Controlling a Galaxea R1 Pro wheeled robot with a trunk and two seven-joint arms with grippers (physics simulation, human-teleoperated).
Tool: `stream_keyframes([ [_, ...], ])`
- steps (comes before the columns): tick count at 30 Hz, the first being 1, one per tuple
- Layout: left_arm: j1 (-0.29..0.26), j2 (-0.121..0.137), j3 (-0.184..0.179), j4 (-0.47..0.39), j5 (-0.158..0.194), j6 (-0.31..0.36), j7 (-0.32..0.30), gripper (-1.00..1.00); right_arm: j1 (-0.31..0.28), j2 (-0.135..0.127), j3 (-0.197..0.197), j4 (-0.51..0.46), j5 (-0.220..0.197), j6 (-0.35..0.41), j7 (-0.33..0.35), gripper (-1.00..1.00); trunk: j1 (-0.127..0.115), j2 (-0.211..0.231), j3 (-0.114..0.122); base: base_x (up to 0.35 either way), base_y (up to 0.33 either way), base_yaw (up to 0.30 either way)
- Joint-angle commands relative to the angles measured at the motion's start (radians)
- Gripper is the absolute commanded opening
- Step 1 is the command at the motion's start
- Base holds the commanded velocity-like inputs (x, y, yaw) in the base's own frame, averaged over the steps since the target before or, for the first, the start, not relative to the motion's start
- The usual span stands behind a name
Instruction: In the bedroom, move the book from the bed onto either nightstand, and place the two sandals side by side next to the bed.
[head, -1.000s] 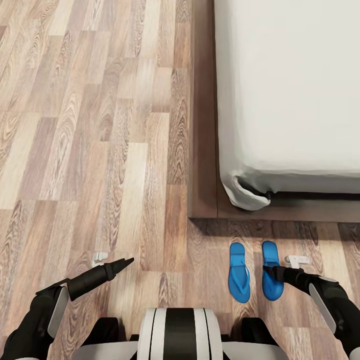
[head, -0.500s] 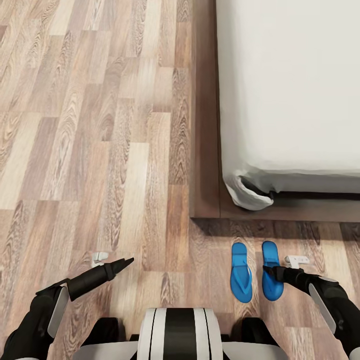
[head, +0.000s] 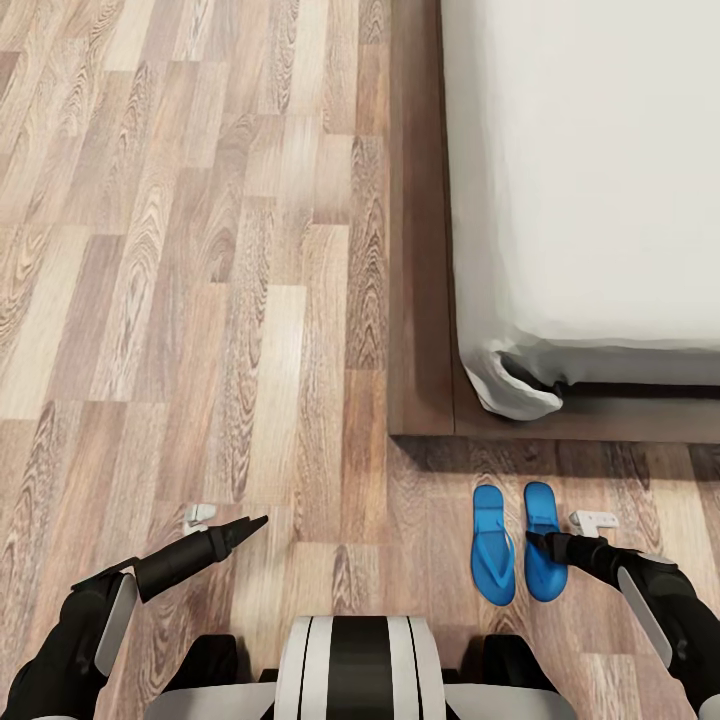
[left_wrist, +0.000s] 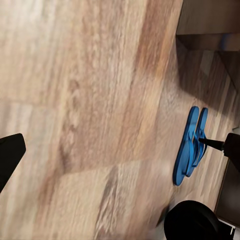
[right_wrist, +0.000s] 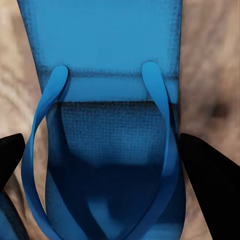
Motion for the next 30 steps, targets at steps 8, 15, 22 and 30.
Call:
stream_keyframes([
  [8,0.000,0.000,0.000,0.000,0.003,0.009,-0.002,1.00,0.000,0.000,-0.002,-0.001,-0.005,0.007,0.003,-1.00,0.000,0.000,0.000,0.000,0.000,0.000],
  [15,0.000,0.000,0.000,0.000,0.003,0.009,-0.002,1.00,0.000,0.000,-0.002,-0.001,-0.005,0.007,0.004,1.00,0.000,0.000,0.000,0.000,0.000,0.000],
  [22,0.000,0.000,0.000,0.000,0.003,0.009,-0.002,1.00,0.000,0.000,-0.002,-0.001,-0.005,0.008,0.004,1.00,0.000,0.000,0.000,0.000,0.000,0.000],
  [30,0.000,0.000,-0.001,0.000,0.002,0.011,-0.001,1.00,0.000,0.000,-0.002,-0.001,-0.005,0.010,0.004,1.00,-0.001,0.000,0.007,0.000,0.000,0.000],
])
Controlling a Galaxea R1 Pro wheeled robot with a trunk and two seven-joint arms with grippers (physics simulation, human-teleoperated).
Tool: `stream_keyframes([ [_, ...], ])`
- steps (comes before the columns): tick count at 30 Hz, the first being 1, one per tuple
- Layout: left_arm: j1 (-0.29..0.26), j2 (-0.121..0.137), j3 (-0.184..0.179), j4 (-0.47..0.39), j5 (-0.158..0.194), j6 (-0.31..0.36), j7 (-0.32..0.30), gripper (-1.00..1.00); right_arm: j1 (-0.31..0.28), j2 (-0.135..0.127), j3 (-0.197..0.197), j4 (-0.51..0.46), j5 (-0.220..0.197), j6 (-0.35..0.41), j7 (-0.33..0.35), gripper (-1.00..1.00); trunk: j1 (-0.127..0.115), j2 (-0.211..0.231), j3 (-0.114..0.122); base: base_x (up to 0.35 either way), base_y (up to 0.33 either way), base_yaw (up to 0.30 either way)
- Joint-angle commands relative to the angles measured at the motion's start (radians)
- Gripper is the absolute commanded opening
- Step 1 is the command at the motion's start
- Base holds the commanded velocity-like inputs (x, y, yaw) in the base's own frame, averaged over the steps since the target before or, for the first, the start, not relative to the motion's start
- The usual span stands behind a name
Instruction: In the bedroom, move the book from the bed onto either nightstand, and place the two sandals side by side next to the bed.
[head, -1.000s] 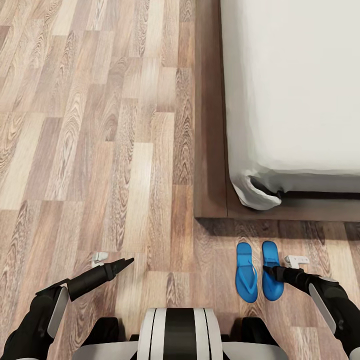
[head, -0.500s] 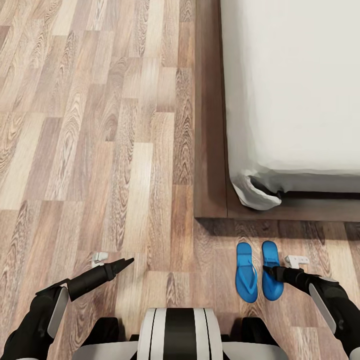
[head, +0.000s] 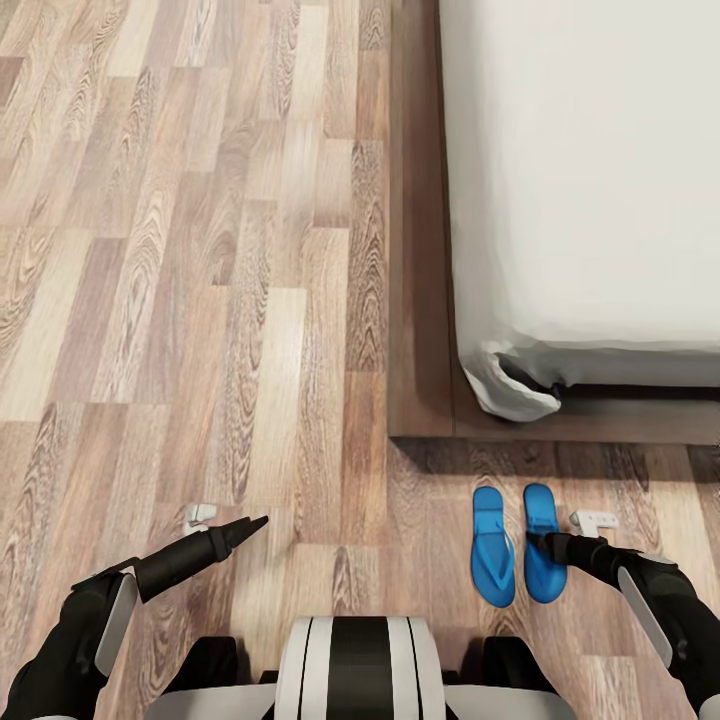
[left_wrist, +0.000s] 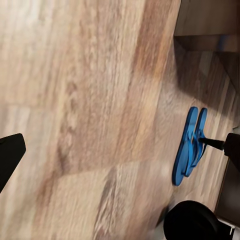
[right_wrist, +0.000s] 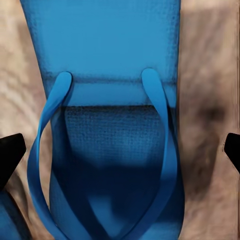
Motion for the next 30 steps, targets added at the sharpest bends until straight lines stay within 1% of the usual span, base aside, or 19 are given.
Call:
stream_keyframes([
  [1,0.000,0.000,0.000,0.000,0.004,0.008,-0.002,1.00,0.000,0.000,-0.002,-0.001,-0.005,0.007,0.003,1.00,-0.001,0.000,0.004,0.000,0.000,0.000],
  [30,0.000,-0.001,-0.002,0.000,0.002,0.007,0.002,1.00,0.000,0.000,-0.005,-0.002,-0.006,0.014,0.007,1.00,-0.014,0.007,0.116,0.000,0.000,0.000],
])
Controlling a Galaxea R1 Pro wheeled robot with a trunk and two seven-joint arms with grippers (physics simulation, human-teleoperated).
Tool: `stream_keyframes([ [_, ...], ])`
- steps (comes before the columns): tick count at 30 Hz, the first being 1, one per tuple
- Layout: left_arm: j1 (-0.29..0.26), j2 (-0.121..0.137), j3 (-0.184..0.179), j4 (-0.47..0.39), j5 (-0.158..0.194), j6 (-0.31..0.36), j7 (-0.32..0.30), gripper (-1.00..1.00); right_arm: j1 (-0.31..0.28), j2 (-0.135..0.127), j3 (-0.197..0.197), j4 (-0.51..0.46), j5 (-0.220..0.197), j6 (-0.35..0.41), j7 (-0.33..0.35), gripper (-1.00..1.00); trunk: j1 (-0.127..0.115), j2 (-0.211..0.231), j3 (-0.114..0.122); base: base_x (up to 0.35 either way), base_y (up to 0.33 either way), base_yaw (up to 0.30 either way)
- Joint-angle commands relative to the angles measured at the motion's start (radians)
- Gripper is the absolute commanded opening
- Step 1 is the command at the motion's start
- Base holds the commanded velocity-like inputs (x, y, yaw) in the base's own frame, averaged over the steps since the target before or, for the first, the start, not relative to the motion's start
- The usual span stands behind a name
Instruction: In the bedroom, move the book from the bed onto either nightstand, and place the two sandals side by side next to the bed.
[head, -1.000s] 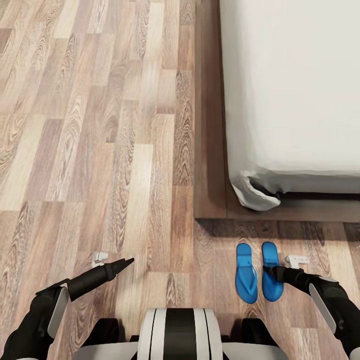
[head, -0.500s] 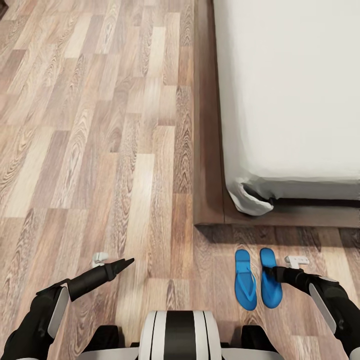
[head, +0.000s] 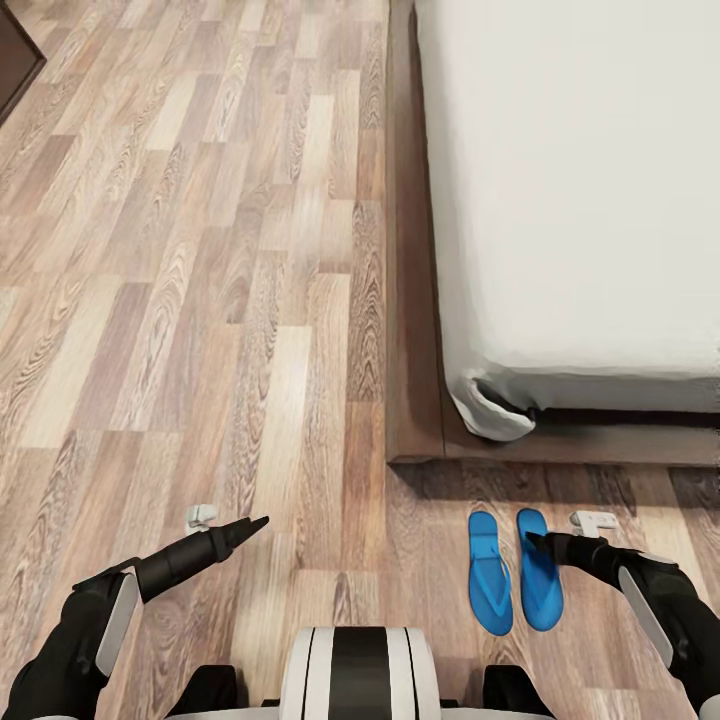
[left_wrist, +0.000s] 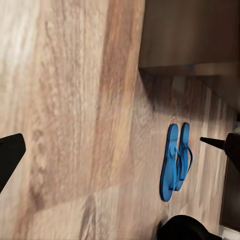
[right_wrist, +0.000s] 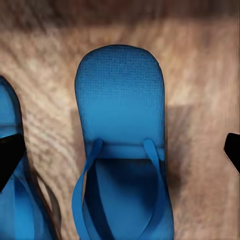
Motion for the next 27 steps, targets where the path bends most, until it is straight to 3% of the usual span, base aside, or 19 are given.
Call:
stream_keyframes([
  [1,0.000,0.000,0.000,0.000,0.004,0.008,-0.001,1.00,0.000,0.000,-0.002,-0.001,-0.005,0.007,0.003,1.00,-0.001,0.000,0.004,0.000,0.000,0.000],
  [6,0.000,0.000,-0.001,0.001,0.004,0.007,0.004,1.00,0.000,-0.008,-0.005,0.000,-0.021,0.019,0.013,1.00,-0.003,0.001,0.023,0.000,0.000,0.000],
  [11,0.000,-0.010,-0.001,0.008,0.002,0.006,0.010,1.00,0.001,-0.014,-0.008,0.008,-0.052,0.071,0.065,1.00,-0.005,0.002,0.042,0.000,0.000,0.000],
  [14,0.000,-0.021,-0.001,0.043,-0.001,0.004,0.037,1.00,0.001,-0.021,-0.010,0.011,-0.067,0.085,0.172,1.00,-0.006,0.003,0.054,0.000,0.000,0.000],
  [19,0.000,-0.025,-0.001,0.074,-0.001,-0.001,0.068,1.00,0.002,-0.074,-0.009,0.066,-0.073,0.105,0.428,1.00,-0.009,0.004,0.073,0.000,0.000,0.000],
  [20,0.003,-0.026,0.000,0.091,-0.001,-0.002,0.075,1.00,0.001,-0.098,-0.009,0.178,-0.074,0.109,0.563,1.00,-0.009,0.004,0.077,0.000,0.000,0.000],
  [23,0.004,-0.024,0.000,0.124,-0.001,-0.011,0.076,1.00,0.001,-0.103,-0.009,0.254,-0.074,0.106,0.614,1.00,-0.010,0.005,0.089,0.000,0.000,0.000],
  [24,0.005,-0.015,0.001,0.206,-0.002,-0.062,0.076,1.00,0.001,-0.106,-0.009,0.362,-0.074,0.100,0.649,1.00,-0.011,0.005,0.092,0.000,0.000,0.000],
  [27,0.006,0.010,0.001,0.293,-0.001,-0.151,0.074,1.00,0.001,-0.108,-0.009,0.455,-0.074,0.080,0.665,1.00,-0.012,0.006,0.104,0.000,0.000,0.000],
])
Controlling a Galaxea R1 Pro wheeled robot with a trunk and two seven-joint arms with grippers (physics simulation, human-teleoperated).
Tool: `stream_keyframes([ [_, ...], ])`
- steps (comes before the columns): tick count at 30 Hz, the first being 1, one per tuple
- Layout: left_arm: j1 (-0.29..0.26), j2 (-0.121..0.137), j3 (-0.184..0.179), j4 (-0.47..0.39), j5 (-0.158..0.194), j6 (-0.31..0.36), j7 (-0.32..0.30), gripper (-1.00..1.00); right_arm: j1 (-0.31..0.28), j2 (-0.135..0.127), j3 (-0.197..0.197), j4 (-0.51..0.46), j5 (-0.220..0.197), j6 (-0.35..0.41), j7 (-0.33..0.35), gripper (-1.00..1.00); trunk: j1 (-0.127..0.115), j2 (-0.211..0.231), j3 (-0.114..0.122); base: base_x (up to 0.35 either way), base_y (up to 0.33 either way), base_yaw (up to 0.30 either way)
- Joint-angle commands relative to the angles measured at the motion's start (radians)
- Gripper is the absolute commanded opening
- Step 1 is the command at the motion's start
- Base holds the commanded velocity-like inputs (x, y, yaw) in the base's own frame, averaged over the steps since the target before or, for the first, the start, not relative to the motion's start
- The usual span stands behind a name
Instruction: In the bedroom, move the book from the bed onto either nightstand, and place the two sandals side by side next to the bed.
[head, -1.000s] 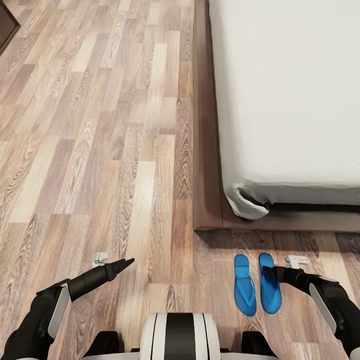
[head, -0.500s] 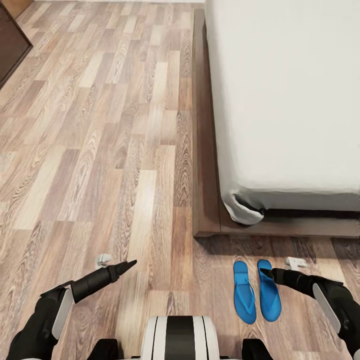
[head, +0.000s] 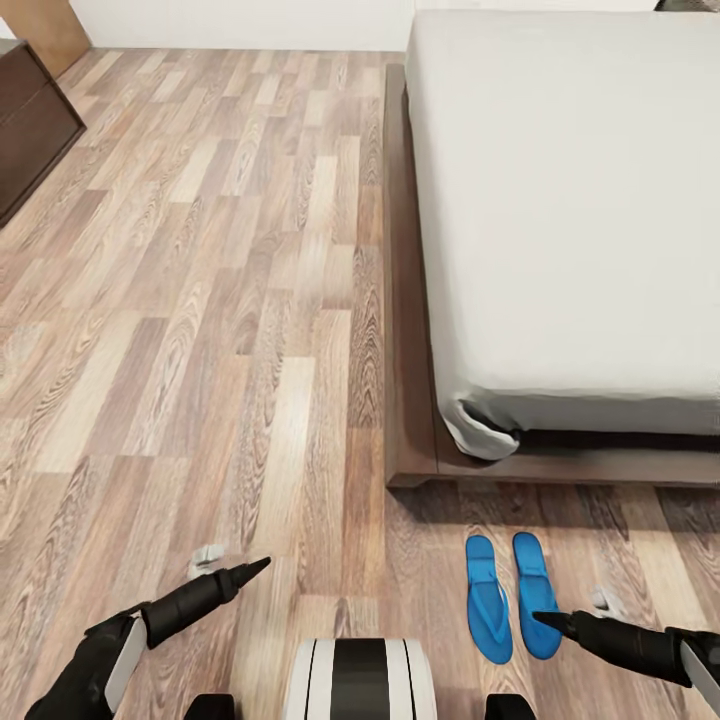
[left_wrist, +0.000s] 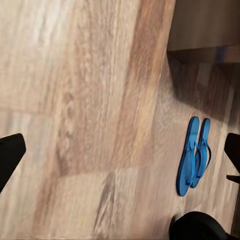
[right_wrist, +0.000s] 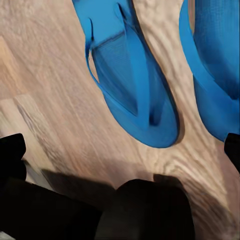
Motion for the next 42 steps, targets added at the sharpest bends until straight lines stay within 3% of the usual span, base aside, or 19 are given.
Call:
stream_keyframes([
  [1,0.000,0.006,0.001,0.022,0.006,-0.014,-0.003,1.00,0.000,0.000,-0.001,0.020,-0.006,-0.001,0.003,1.00,-0.001,0.000,0.004,0.000,0.000,0.000],
  [4,0.000,0.021,0.003,0.084,0.006,-0.073,-0.005,1.00,0.000,-0.001,-0.001,0.066,-0.006,-0.033,0.008,1.00,-0.002,0.001,0.015,0.000,0.000,0.000],
  [8,0.001,0.077,0.005,0.171,0.009,-0.131,-0.016,1.00,0.002,-0.001,-0.001,0.143,-0.006,-0.109,0.012,1.00,-0.004,0.002,0.031,0.000,0.000,0.000],
  [9,0.001,0.108,0.005,0.215,0.011,-0.147,-0.021,1.00,0.003,-0.001,-0.001,0.195,-0.007,-0.175,0.013,1.00,-0.004,0.002,0.034,0.000,0.000,0.000],
  [11,0.001,0.124,0.005,0.249,0.012,-0.159,-0.023,1.00,0.004,-0.001,-0.001,0.246,-0.009,-0.245,0.014,1.00,-0.005,0.002,0.042,0.000,0.000,0.000],
  [15,0.001,0.124,0.005,0.276,0.011,-0.197,-0.024,1.00,0.004,-0.001,-0.001,0.306,-0.031,-0.315,0.015,1.00,-0.007,0.003,0.058,0.000,0.000,0.000],
  [19,0.001,0.117,0.005,0.285,0.011,-0.241,-0.024,1.00,0.004,-0.001,-0.001,0.330,-0.076,-0.347,0.014,1.00,-0.009,0.004,0.073,0.000,0.000,0.000],
  [23,0.001,0.115,0.005,0.288,0.011,-0.253,-0.024,1.00,0.004,-0.001,-0.001,0.337,-0.090,-0.355,0.014,1.00,-0.010,0.005,0.089,0.000,0.000,0.000],
  [42,0.001,0.114,0.004,0.292,0.010,-0.260,-0.032,1.00,0.004,0.002,-0.001,0.348,-0.096,-0.390,0.012,1.00,-0.019,0.010,0.162,0.000,0.000,0.000],
])
